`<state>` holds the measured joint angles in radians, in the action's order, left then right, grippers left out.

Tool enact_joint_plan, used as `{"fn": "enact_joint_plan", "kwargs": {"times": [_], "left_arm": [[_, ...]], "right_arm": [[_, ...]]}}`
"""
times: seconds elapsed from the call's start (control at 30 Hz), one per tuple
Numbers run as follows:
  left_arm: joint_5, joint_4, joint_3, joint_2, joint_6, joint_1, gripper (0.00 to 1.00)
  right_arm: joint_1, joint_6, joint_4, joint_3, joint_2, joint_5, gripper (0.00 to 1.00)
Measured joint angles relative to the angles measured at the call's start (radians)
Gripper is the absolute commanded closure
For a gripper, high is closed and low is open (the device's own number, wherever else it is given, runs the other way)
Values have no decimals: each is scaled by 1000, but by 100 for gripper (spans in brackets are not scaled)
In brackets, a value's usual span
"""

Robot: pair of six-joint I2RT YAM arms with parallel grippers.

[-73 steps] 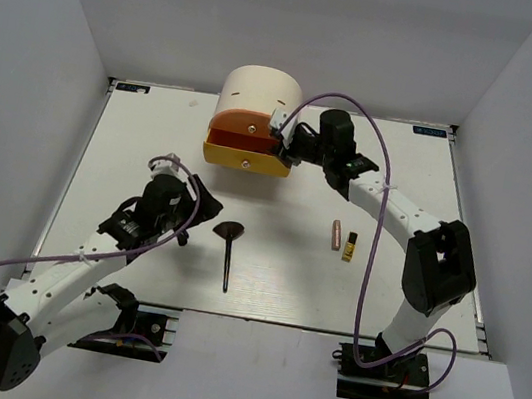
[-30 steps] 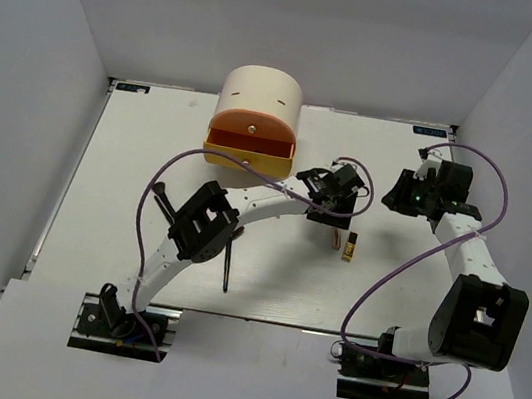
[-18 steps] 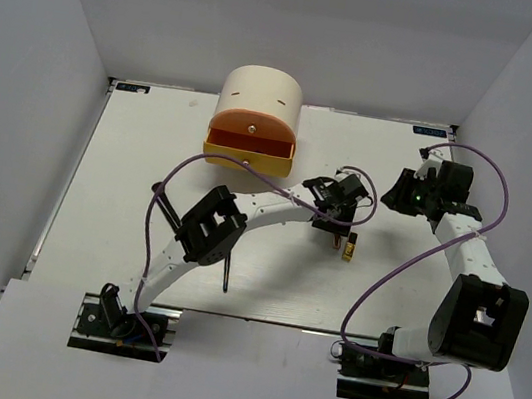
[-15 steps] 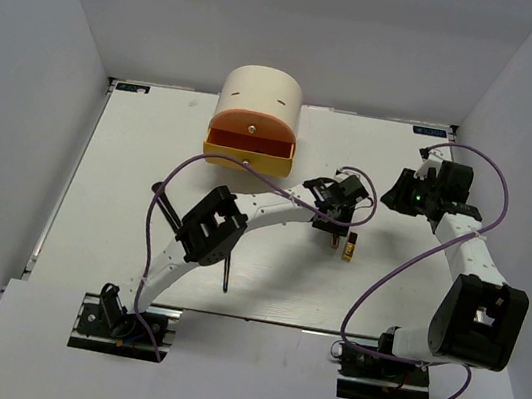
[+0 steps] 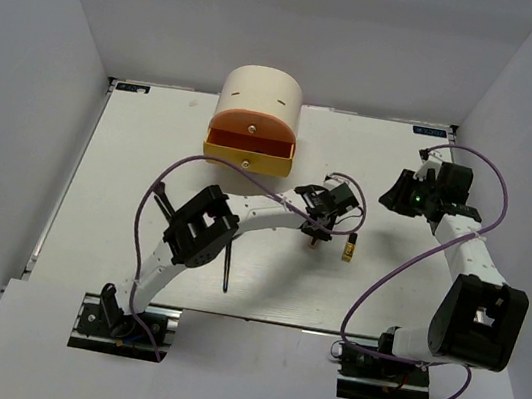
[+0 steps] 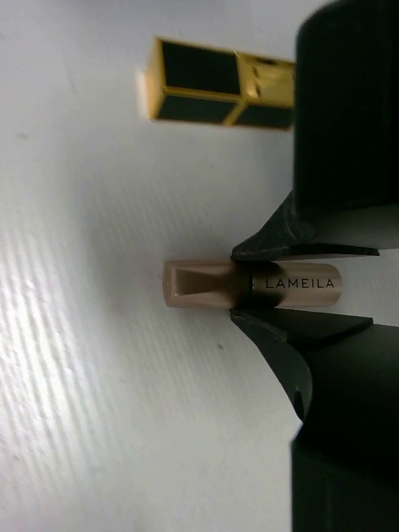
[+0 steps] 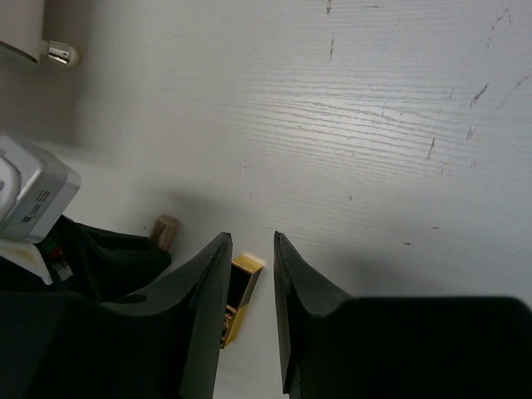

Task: Organize the makeup

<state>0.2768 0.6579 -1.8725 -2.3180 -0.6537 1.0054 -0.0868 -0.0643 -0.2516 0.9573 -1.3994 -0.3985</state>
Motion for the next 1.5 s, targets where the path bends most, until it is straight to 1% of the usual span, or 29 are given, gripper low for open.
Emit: {"fn": "enact_joint_plan", "kwargs": {"times": [0.03,0.07,0.1,0.27,0.33,0.47,0.57,0.7,0.8,0.93,1.03,1.17,1.33,1.5], "left_arm": [[-2,-4,31,20,4,0,92],[-6,-8,61,41,8,-1,98],[-11,-9,85,58,12,-3,100],[-51,7,182,146,26,-19,100],[-58,17,195,194,29,-22,100],[-59,-10,208,345,16,-40,100],[-55,-60,263,504,-37,-64,100],[-29,-120,385,705,-139,-128,100],[14,-165,462,801,-238,-175,100],[91,-196,567,900,-415,-221,100],[161,-206,630,946,-562,-253,100],[267,-236,663,965,-693,-287,100],[376,-281,645,951,-769,-326,100],[412,-267,579,886,-894,-377,100]], "right_arm": [[-1,-1,0,-4,0,-2,67],[-1,-1,-1,-7,0,-2,68],[-1,-2,0,-10,0,-4,68],[-3,-2,1,-11,0,-13,68],[-3,-2,1,-11,0,-18,68],[-3,-4,11,-11,0,-27,69],[-3,-5,19,-11,0,-29,69],[-3,-5,23,-15,0,-31,69],[-3,-7,25,-24,0,-32,70],[-3,-8,28,-25,0,-36,70],[-3,-9,35,-25,0,-42,70],[-3,-11,40,-25,0,-47,70],[-3,-14,42,-25,0,-50,70],[-3,-24,45,-25,0,-50,70]]}}
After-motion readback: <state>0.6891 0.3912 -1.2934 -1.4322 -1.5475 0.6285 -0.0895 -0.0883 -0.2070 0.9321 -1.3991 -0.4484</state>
